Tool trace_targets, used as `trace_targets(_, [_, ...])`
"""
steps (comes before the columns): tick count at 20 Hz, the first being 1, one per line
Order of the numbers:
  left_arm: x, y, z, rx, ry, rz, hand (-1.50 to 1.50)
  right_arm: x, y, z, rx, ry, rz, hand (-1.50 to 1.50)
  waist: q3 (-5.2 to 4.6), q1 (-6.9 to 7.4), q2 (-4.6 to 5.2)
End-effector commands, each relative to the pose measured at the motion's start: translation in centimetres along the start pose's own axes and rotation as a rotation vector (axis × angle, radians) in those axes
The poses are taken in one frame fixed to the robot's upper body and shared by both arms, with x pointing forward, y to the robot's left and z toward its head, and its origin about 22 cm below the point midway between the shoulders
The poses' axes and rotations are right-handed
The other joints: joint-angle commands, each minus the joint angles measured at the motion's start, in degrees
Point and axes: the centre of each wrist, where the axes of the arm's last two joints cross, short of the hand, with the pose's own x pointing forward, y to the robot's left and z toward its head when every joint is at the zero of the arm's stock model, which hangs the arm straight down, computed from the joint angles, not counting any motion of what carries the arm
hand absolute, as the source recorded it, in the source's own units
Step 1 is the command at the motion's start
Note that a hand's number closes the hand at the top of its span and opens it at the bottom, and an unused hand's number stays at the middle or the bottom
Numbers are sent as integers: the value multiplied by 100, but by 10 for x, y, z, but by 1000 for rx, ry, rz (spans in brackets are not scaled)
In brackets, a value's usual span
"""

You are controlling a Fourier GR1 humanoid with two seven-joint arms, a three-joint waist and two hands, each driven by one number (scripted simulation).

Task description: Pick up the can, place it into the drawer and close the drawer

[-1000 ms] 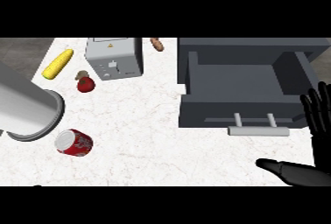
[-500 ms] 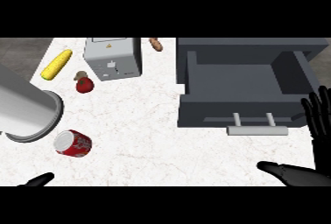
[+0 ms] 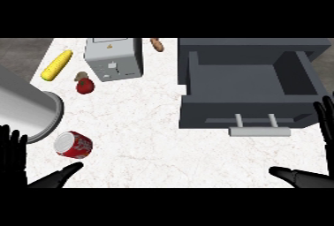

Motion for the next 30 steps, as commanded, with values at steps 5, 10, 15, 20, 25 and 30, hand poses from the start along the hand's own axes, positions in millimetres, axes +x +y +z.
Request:
trace_targets(5, [-53, -13, 11, 26, 42, -43, -150, 24, 10, 16, -3, -4, -3, -150, -2, -1, -5])
trace_targets(10, [-85, 5, 11, 85, 63, -44, -150, -3, -10, 7, -15, -25, 9, -150, 0, 15, 1])
trace_targets(15, [-100, 7, -15, 97, 71, -52, -150, 12, -18, 10, -20, -23, 1, -150, 0, -2, 1])
trace_targets(20, [-135, 34, -6, 121, 105, -28, -150, 45, -19, 22, 0, -11, 16, -150, -3, -11, -4])
trace_targets(25, [-155, -13, -18, 89, 114, -49, -150, 39, -13, -4, -17, -14, 5, -150, -2, 3, 8])
trace_targets(30, [-177, 25, -35, 151, 127, 4, -150, 24, -14, 22, -17, -3, 33, -150, -2, -14, 4])
